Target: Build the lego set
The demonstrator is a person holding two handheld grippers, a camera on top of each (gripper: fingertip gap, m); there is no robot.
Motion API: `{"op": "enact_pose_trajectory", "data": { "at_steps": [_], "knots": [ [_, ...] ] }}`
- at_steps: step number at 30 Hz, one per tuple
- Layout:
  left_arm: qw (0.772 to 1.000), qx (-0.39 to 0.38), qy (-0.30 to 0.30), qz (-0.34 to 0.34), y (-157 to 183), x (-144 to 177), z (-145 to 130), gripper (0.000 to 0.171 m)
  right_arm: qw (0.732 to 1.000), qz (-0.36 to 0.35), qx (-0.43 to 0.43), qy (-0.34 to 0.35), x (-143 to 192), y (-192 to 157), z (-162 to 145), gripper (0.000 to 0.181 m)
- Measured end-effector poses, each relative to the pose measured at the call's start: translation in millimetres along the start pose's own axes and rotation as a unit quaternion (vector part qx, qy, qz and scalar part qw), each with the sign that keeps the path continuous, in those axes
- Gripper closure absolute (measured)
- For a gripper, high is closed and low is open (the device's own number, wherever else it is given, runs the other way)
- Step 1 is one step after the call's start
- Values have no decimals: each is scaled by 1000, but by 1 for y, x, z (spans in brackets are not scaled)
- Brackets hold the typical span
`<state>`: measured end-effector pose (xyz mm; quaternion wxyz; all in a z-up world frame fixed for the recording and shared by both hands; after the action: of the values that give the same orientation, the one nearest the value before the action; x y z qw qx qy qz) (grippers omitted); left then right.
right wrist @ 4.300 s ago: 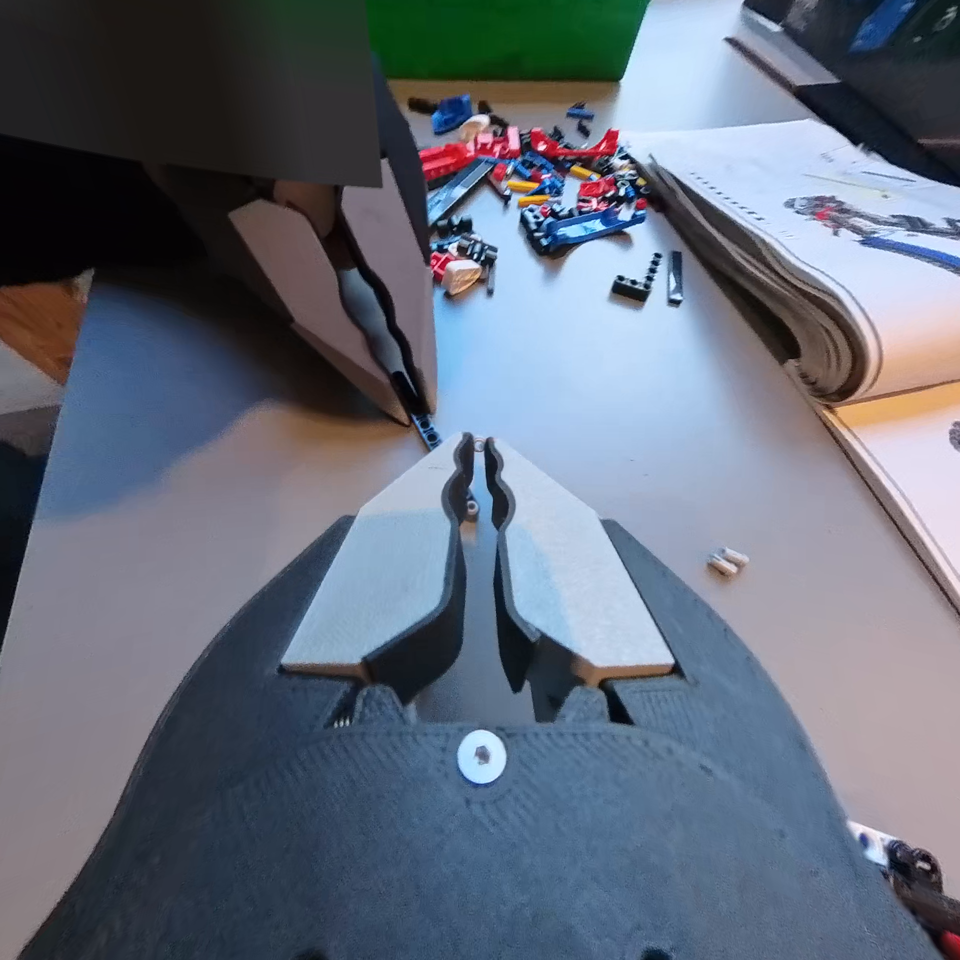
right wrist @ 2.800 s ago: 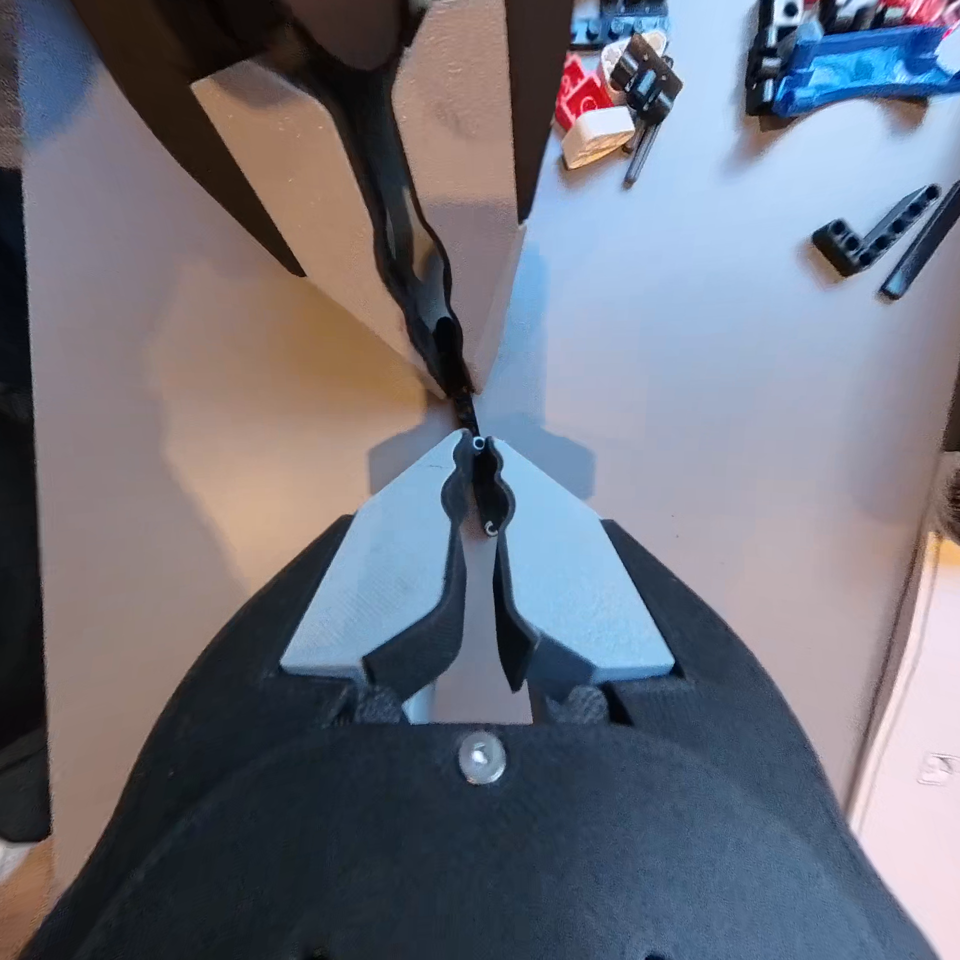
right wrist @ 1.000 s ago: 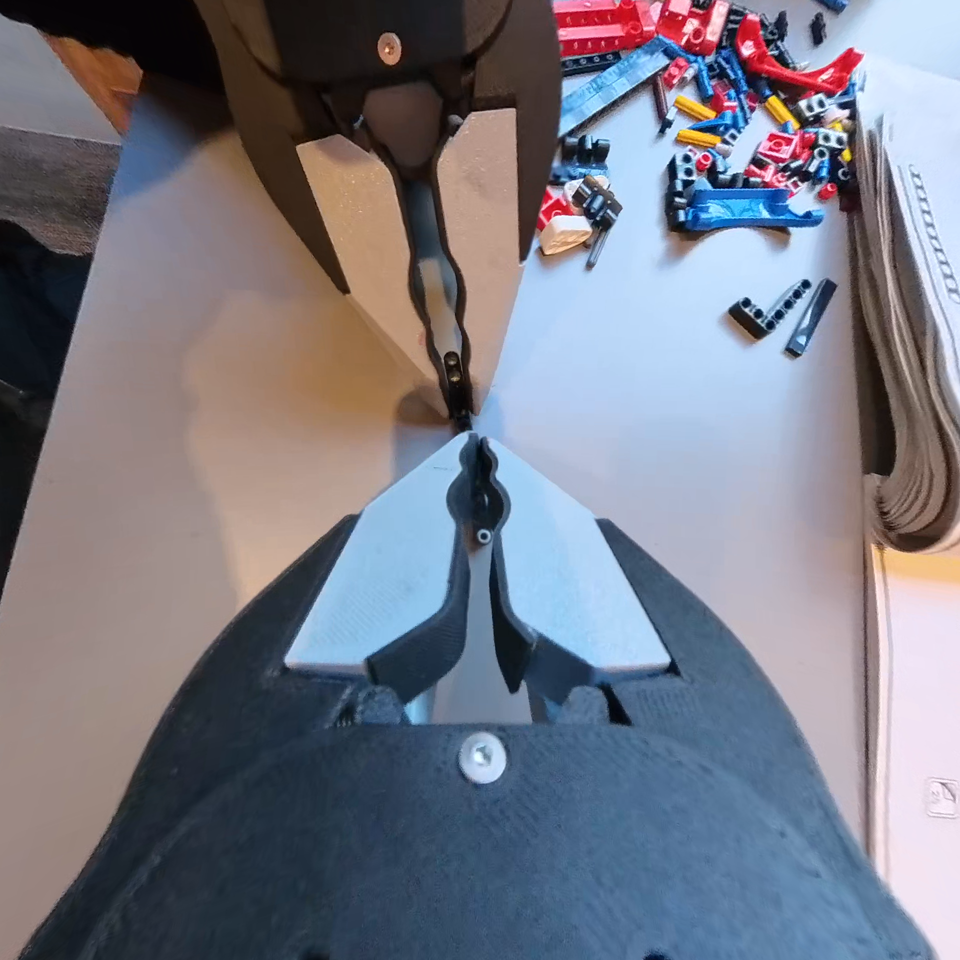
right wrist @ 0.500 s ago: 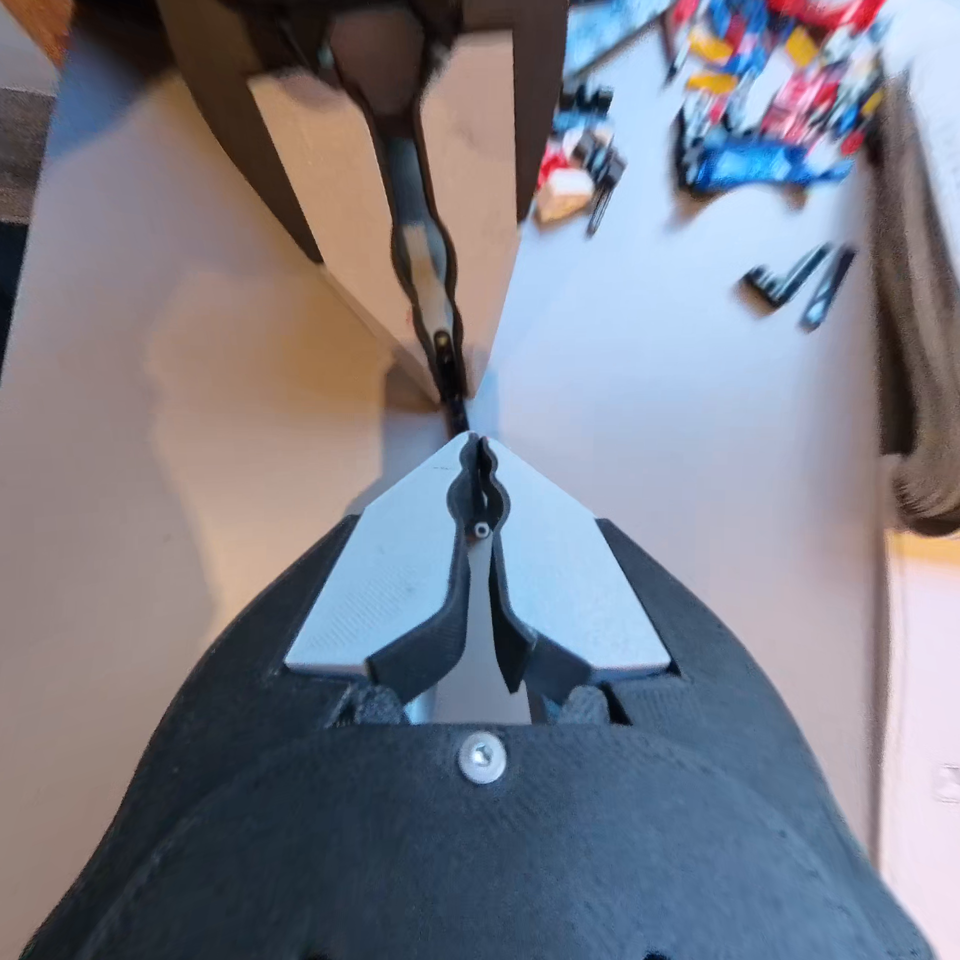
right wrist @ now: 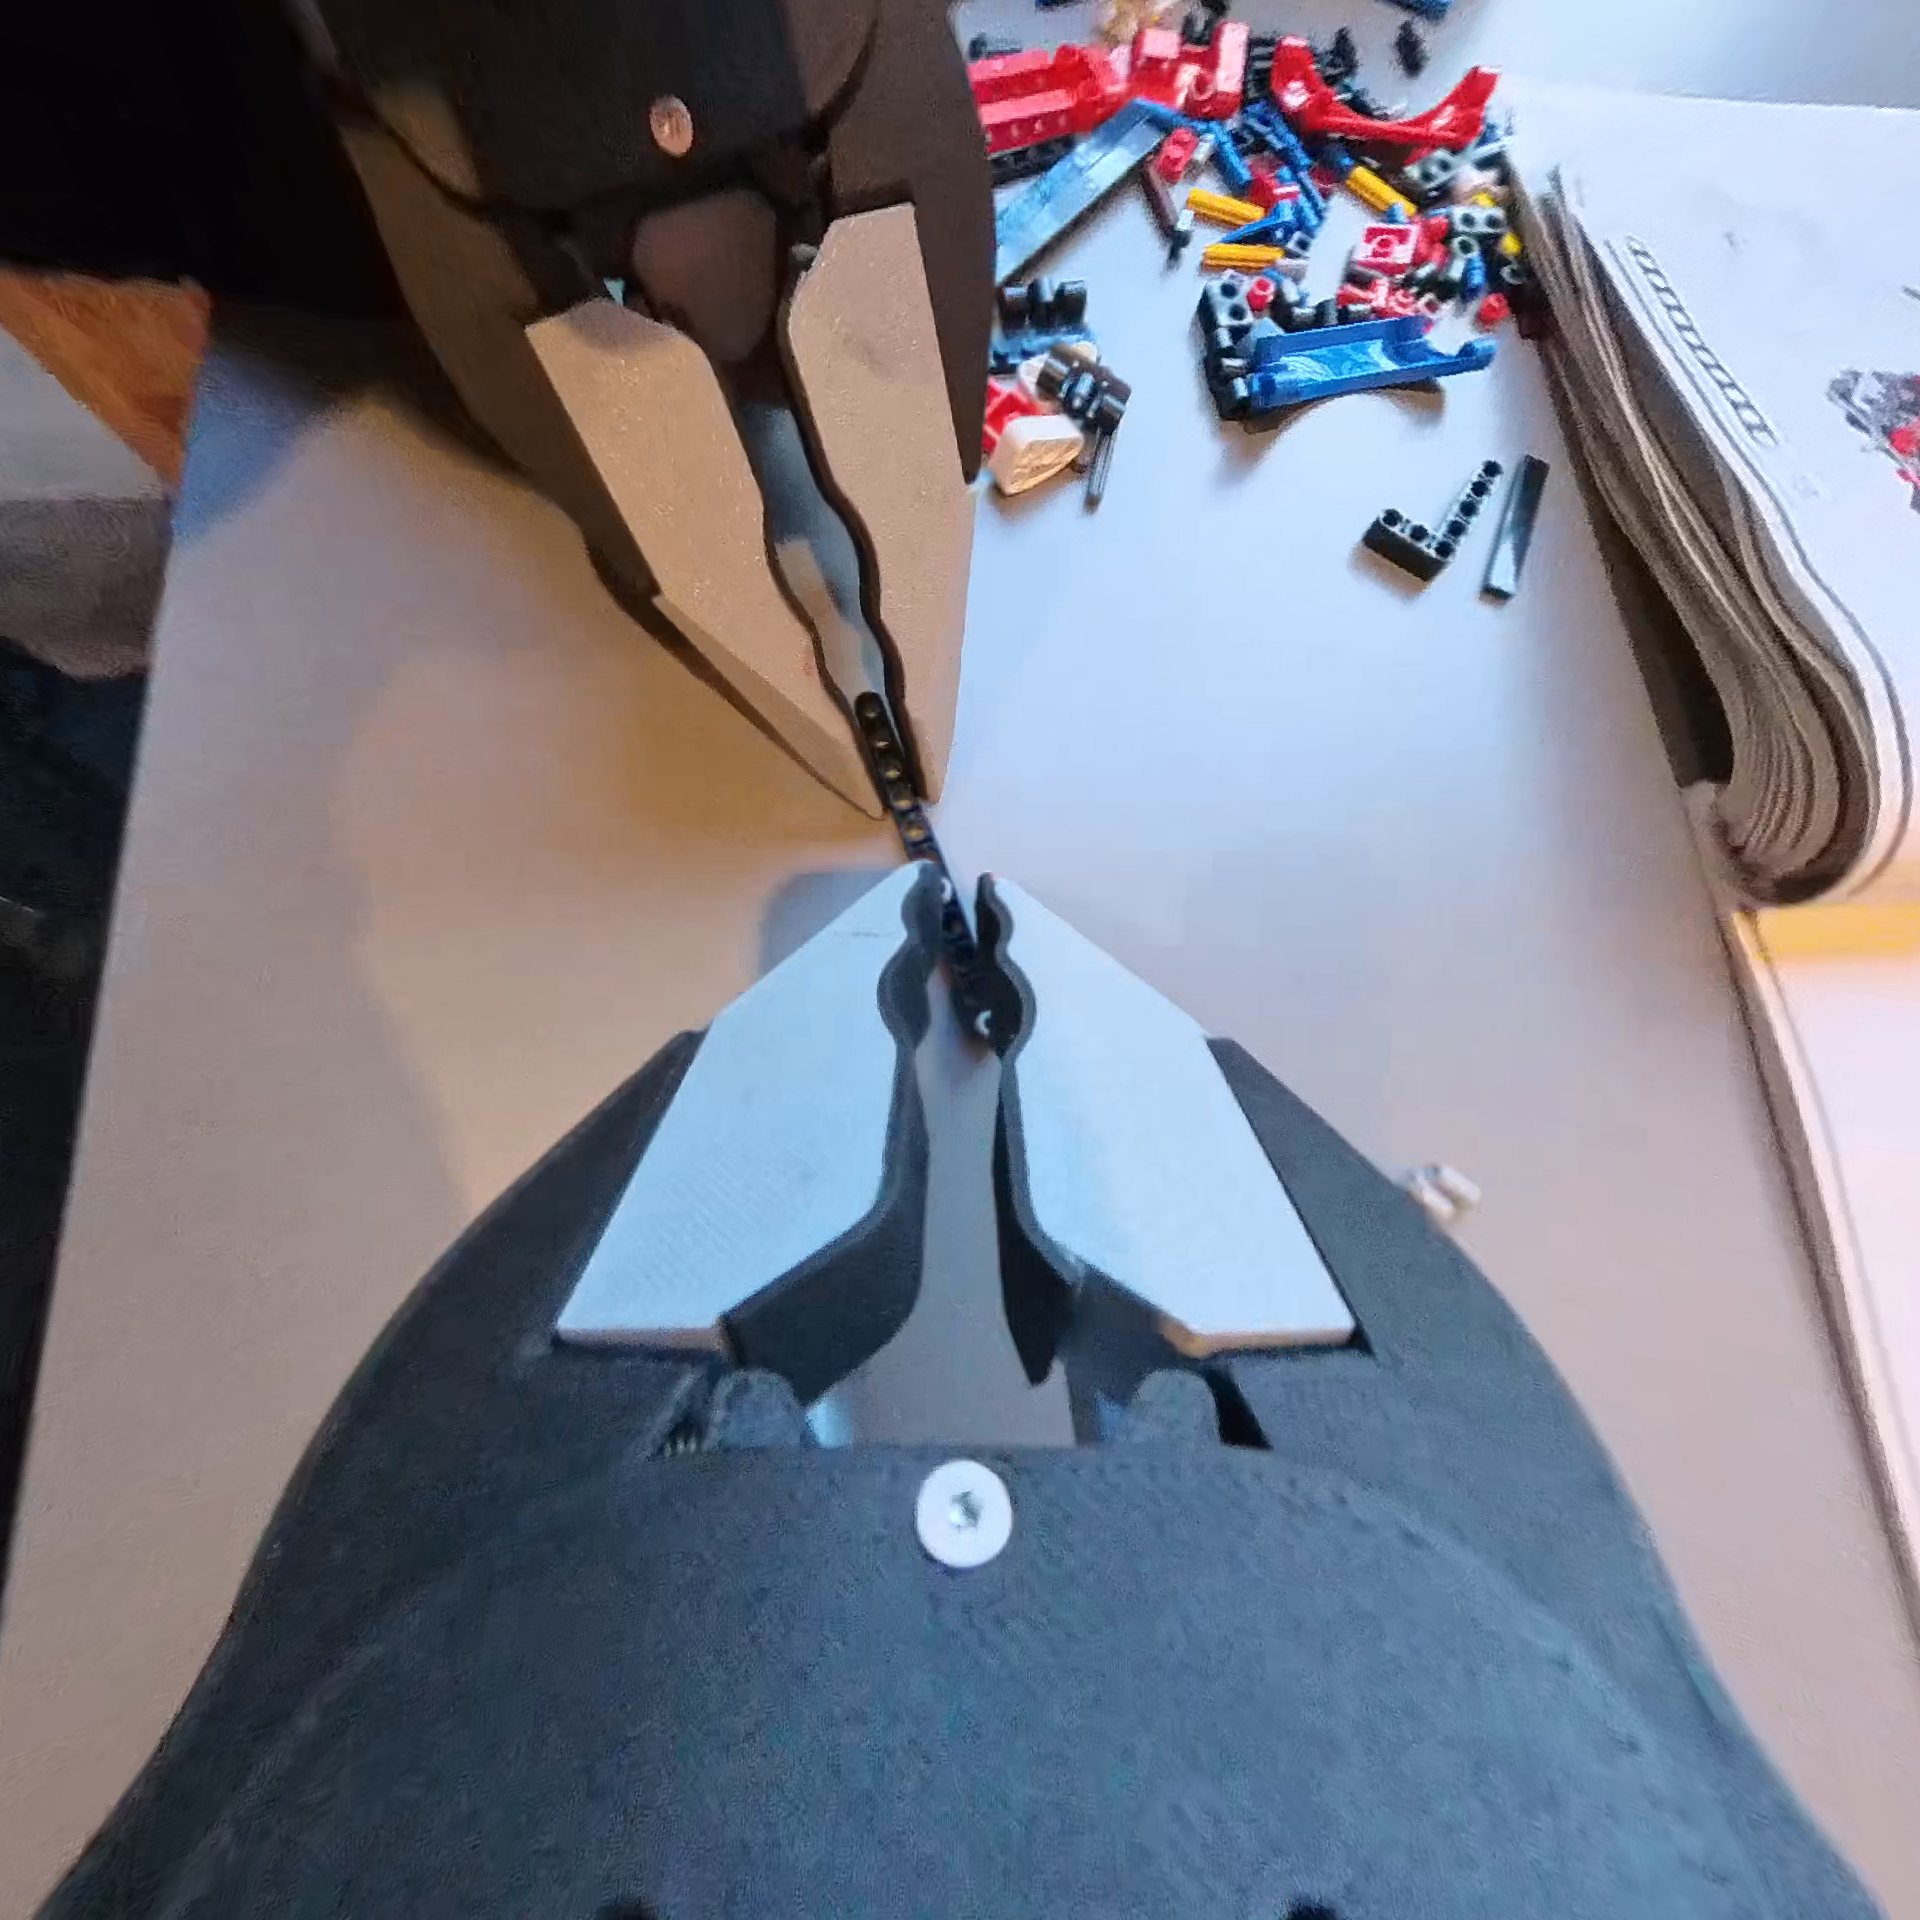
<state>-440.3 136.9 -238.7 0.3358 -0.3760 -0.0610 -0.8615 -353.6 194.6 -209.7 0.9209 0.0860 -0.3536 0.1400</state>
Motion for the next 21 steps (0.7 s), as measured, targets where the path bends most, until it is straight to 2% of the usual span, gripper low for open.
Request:
{"op": "enact_pose_trajectory", "data": {
  "at_steps": [3, 11, 18, 21],
  "knots": [
    [1000, -6, 1, -2, 4, -4, 4, 168, 998, -23, -41, 38, 18, -12, -11, 170],
    [1000, -21, 4, -9, 19, -20, 23, 167, 987, -91, -113, 75, 58, -54, -53, 160],
    [1000, -30, 3, 5, 26, -33, 37, 167, 980, -126, -114, 108, 86, -69, -80, 157],
    [999, -31, 5, 23, 25, -32, 37, 158, 976, -145, -90, 135, 95, -73, -81, 158]
  ]
}}
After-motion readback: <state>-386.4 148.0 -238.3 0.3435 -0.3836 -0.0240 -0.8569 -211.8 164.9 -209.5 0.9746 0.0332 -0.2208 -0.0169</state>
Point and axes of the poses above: each gripper's, where its closed fingertips meet, x back along the fingers, z out of its top, y = z × x across the jaws, the point moved 6 cm from there along x, back along the fingers, and after that the axes turned 2 degrees about -x, right-handed, at the moved point
